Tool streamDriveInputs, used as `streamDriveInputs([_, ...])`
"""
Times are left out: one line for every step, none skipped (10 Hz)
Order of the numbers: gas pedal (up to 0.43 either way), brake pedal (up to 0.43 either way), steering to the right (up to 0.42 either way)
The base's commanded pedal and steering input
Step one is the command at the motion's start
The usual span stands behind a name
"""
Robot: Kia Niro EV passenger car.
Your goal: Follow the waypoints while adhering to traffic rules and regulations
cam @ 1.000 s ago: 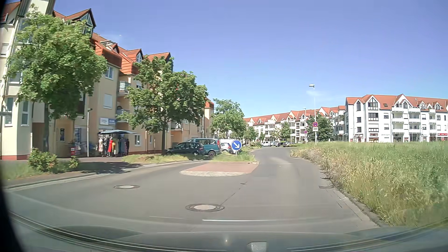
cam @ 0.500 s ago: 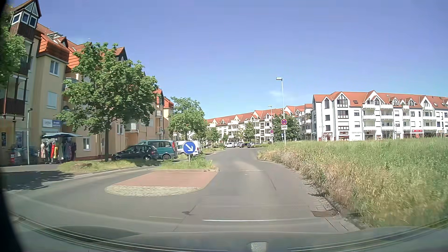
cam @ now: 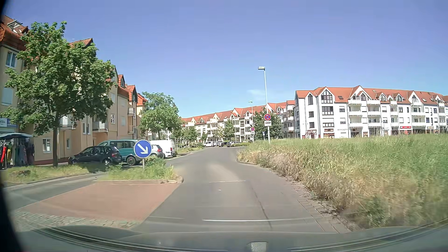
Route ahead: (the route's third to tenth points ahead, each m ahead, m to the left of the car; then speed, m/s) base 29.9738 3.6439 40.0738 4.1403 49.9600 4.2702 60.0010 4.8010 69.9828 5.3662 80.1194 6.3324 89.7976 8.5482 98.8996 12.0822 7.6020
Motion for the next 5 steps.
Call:
streamDriveInputs([0.0, 0.03, 0.025])
streamDriveInputs([0.0, 0.03, 0.007])
streamDriveInputs([0.0, 0.03, -0.008])
streamDriveInputs([0.0, 0.03, -0.028])
streamDriveInputs([0.0, 0.03, -0.05])
